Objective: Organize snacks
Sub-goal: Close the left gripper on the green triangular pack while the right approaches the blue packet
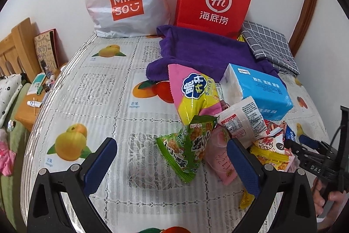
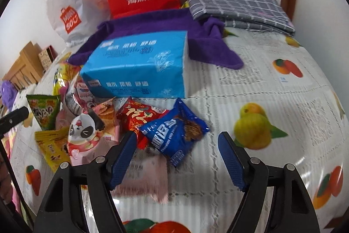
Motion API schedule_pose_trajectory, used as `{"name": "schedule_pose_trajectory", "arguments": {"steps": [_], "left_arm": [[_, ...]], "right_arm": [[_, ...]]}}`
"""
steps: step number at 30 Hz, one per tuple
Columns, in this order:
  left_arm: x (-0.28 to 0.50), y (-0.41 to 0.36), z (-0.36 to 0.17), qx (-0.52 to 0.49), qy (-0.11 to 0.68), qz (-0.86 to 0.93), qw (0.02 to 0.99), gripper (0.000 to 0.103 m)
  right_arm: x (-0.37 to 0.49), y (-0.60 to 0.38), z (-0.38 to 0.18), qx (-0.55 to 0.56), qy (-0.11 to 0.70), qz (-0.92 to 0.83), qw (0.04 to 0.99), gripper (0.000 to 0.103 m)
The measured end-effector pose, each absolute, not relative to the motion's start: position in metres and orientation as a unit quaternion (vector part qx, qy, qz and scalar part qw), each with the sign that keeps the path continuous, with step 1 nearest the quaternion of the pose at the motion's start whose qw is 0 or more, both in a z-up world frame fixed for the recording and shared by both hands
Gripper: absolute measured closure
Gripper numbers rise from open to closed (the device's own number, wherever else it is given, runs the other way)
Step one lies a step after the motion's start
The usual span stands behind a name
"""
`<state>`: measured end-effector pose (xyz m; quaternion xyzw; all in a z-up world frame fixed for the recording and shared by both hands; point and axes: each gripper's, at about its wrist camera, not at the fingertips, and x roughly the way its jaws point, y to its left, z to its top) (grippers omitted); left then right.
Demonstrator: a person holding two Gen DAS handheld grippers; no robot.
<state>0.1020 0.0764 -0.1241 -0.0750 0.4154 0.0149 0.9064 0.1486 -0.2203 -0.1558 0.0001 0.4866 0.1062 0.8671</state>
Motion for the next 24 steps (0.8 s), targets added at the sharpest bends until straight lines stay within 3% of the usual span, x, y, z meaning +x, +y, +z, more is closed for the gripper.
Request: {"name": "schedule_pose_trajectory", "arguments": {"steps": [5, 9, 16, 19, 24], "left_arm": [[0.106, 0.075, -0.127, -0.073, 0.417, 0.01, 0.906, 0.002], [0.106, 0.075, -0.13, -0.07, 0.418, 0.004, 0.906, 0.002], [0.122, 0.066, -0.146, -0.062, 0.434, 0.005, 0.899, 0.003], [0.129, 0.061, -0.154, -0.05, 0.443, 0.013, 0.895, 0.011], [0.134, 0.059, -0.164, -0.055, 0.453, 0.006, 0.89, 0.041]], "right_arm": [[0.159, -0.221, -0.166, -0.032, 0.493, 0.098, 0.864, 0.027], [0.158, -0.234, -0.167, -0.035, 0.488, 0.105, 0.866, 0.04], [0.16, -0.254, -0.168, -0.034, 0.477, 0.103, 0.872, 0.04], [0.16, -0.254, -0.173, -0.035, 0.463, 0.105, 0.879, 0.038], [0.161, -0.26, -0.173, -0.017, 0.461, 0.11, 0.88, 0.038]]}}
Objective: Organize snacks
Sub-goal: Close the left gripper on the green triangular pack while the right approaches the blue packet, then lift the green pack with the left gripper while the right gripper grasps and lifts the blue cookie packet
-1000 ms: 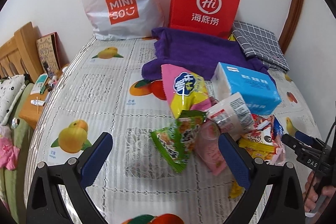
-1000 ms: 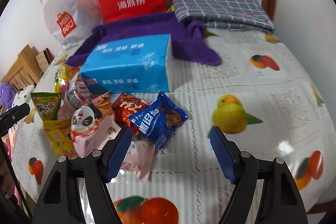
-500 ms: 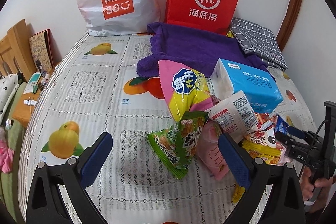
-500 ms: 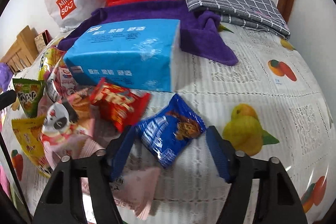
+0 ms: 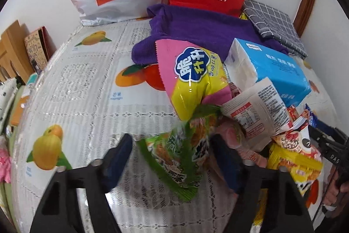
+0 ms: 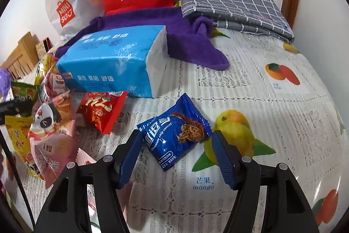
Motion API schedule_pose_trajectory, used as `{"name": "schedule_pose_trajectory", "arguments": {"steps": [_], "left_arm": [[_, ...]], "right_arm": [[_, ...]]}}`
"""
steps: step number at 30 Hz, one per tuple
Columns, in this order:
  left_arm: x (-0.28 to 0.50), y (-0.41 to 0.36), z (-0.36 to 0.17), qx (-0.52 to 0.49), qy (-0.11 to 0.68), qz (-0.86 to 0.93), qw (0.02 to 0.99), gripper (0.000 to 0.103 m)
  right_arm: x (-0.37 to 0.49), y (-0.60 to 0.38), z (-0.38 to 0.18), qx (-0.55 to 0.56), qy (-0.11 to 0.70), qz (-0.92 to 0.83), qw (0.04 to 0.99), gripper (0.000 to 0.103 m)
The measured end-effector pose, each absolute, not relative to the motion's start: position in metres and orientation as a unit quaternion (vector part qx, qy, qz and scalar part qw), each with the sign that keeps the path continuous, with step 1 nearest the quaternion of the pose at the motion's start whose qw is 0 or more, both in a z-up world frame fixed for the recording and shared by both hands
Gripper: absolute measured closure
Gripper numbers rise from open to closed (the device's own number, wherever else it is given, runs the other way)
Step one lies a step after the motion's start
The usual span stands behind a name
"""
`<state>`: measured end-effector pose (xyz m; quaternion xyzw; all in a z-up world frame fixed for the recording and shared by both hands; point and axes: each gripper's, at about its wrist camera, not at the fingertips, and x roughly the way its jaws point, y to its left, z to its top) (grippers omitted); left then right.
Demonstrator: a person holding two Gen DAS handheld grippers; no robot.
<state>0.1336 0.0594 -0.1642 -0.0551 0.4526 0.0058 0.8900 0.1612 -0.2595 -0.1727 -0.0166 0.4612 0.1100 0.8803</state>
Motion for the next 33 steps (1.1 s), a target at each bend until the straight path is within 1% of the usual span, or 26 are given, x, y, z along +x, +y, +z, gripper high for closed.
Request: {"name": "schedule_pose_trajectory", "arguments": {"steps": [1, 2, 4, 7, 10, 12, 14, 17, 19, 20, 21, 24, 30, 31, 33], "left_arm": [[0.133, 0.061, -0.163, -0.062, 0.448, 0.003, 0.892, 0.043], [0.133, 0.061, -0.162, -0.065, 0.447, 0.001, 0.892, 0.05], [0.132, 0.061, -0.16, -0.065, 0.449, 0.001, 0.891, 0.053], [0.128, 0.062, -0.156, -0.062, 0.445, 0.004, 0.893, 0.053], [0.123, 0.066, -0.151, -0.067, 0.44, 0.004, 0.895, 0.054], [0.118, 0.068, -0.146, -0.07, 0.435, 0.004, 0.898, 0.054], [0.114, 0.069, -0.143, -0.072, 0.432, 0.004, 0.899, 0.054], [0.11, 0.067, -0.138, -0.074, 0.429, 0.001, 0.9, 0.054], [0.106, 0.066, -0.135, -0.076, 0.427, -0.002, 0.901, 0.054], [0.104, 0.066, -0.134, -0.077, 0.426, -0.003, 0.901, 0.054], [0.102, 0.065, -0.133, -0.079, 0.424, -0.003, 0.902, 0.054], [0.098, 0.064, -0.13, -0.085, 0.423, -0.005, 0.902, 0.054], [0.088, 0.061, -0.118, -0.084, 0.415, -0.004, 0.906, 0.054], [0.088, 0.061, -0.116, -0.083, 0.414, -0.003, 0.907, 0.054], [0.088, 0.059, -0.112, -0.08, 0.411, -0.002, 0.908, 0.054]], "right_arm": [[0.162, -0.26, -0.173, -0.016, 0.462, 0.109, 0.88, 0.039], [0.162, -0.26, -0.173, -0.016, 0.461, 0.109, 0.88, 0.039], [0.162, -0.26, -0.172, -0.015, 0.461, 0.107, 0.881, 0.04], [0.163, -0.264, -0.171, 0.001, 0.458, 0.112, 0.882, 0.043], [0.162, -0.268, -0.169, 0.015, 0.454, 0.117, 0.883, 0.048], [0.159, -0.268, -0.167, 0.012, 0.454, 0.116, 0.883, 0.061], [0.155, -0.269, -0.162, 0.011, 0.451, 0.117, 0.885, 0.064], [0.151, -0.27, -0.157, 0.006, 0.452, 0.122, 0.884, 0.064], [0.152, -0.271, -0.155, -0.003, 0.45, 0.125, 0.884, 0.054], [0.152, -0.271, -0.155, -0.005, 0.451, 0.128, 0.884, 0.04], [0.153, -0.271, -0.154, -0.006, 0.449, 0.129, 0.884, 0.03], [0.161, -0.267, -0.153, -0.003, 0.449, 0.143, 0.882, 0.025], [0.177, -0.248, -0.173, -0.048, 0.471, 0.146, 0.868, 0.025], [0.177, -0.244, -0.174, -0.058, 0.464, 0.144, 0.872, 0.027], [0.175, -0.242, -0.171, -0.063, 0.462, 0.156, 0.871, 0.052]]}}
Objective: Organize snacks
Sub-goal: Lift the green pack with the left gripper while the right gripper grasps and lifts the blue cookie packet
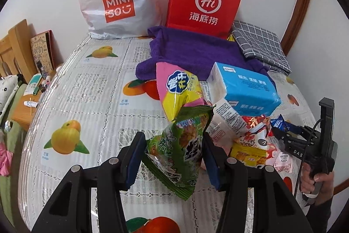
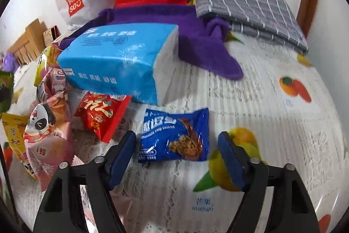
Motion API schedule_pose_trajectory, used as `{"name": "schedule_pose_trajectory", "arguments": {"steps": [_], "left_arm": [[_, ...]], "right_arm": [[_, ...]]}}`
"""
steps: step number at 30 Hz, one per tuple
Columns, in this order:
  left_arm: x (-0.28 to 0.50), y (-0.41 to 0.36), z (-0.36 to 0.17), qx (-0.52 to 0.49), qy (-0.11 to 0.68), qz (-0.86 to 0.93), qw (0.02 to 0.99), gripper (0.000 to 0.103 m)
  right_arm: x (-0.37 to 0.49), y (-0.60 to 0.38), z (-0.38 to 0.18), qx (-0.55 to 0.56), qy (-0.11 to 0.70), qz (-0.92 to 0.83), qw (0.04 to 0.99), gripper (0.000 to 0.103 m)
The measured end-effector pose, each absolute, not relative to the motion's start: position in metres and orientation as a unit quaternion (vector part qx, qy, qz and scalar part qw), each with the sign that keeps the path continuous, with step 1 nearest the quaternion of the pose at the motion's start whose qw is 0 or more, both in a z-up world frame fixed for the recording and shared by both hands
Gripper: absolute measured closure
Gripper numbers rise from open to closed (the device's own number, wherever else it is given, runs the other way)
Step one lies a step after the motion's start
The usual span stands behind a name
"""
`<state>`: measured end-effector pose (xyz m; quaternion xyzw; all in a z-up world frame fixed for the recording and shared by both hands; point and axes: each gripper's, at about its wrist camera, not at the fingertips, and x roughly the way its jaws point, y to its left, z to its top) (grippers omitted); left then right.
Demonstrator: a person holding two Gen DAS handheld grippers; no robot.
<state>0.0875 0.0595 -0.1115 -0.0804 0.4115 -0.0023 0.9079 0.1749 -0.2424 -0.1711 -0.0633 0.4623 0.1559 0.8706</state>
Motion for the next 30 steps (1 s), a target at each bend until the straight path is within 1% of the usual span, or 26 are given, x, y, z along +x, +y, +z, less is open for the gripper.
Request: {"name": "schedule_pose_trajectory", "arguments": {"steps": [2, 5, 20, 24, 30], "left_arm": [[0.089, 0.057, -0.105, -0.077, 0.409, -0.003, 0.909, 0.054], [0.092, 0.051, -0.095, -0.072, 0.402, -0.009, 0.913, 0.054], [0.129, 0.006, -0.057, -0.061, 0.389, -0.072, 0.917, 0.054], [0.147, 0.002, -0.052, -0.064, 0.391, -0.077, 0.915, 0.054], [0.172, 0.0, -0.037, -0.052, 0.388, -0.068, 0.918, 0.054]], "right_arm": [[0.174, -0.241, -0.166, -0.068, 0.466, 0.161, 0.867, 0.052], [0.167, -0.242, -0.152, -0.075, 0.451, 0.168, 0.873, 0.052], [0.144, -0.241, -0.04, -0.045, 0.349, 0.203, 0.914, 0.051], [0.157, -0.231, -0.022, -0.046, 0.34, 0.21, 0.916, 0.051], [0.189, -0.223, -0.009, -0.046, 0.334, 0.205, 0.919, 0.051]]}}
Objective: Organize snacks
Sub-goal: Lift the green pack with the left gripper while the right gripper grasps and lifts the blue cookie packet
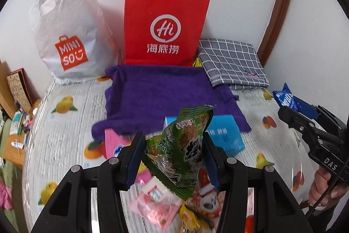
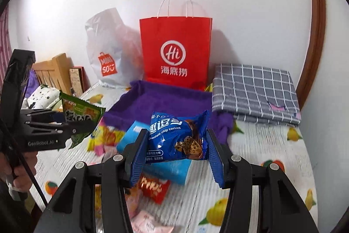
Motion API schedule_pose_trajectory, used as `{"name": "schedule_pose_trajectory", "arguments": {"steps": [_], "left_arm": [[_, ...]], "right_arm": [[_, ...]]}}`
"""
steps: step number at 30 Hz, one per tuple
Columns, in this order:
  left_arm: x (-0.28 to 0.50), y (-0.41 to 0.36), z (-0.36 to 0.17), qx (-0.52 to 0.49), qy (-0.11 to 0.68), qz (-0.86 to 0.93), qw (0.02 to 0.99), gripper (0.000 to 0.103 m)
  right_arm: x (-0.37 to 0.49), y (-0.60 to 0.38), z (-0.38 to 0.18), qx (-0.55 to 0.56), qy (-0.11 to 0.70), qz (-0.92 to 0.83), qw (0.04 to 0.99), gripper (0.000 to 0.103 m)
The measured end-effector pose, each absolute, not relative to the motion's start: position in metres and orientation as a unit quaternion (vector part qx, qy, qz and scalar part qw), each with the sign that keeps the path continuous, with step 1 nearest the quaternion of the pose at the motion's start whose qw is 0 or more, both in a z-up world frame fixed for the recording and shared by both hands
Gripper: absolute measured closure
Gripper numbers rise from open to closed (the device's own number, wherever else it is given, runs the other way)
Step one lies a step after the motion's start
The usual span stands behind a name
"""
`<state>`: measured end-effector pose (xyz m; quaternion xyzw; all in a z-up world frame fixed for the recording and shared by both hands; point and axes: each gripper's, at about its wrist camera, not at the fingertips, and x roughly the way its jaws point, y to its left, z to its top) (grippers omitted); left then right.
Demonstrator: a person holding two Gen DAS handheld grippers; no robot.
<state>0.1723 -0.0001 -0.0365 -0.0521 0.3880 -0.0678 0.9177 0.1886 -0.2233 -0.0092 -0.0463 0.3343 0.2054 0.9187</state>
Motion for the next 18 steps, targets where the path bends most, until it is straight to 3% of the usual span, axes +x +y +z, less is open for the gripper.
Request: {"name": "schedule_pose_trajectory", "arguments": {"steps": [18], "left_arm": [[0.288, 0.015, -0.029, -0.017, 0.381, -0.019, 0.924, 0.054]], "right_arm": [[0.356, -0.193, -0.018, -0.025, 0.367, 0.184, 0.912, 0.051]]}}
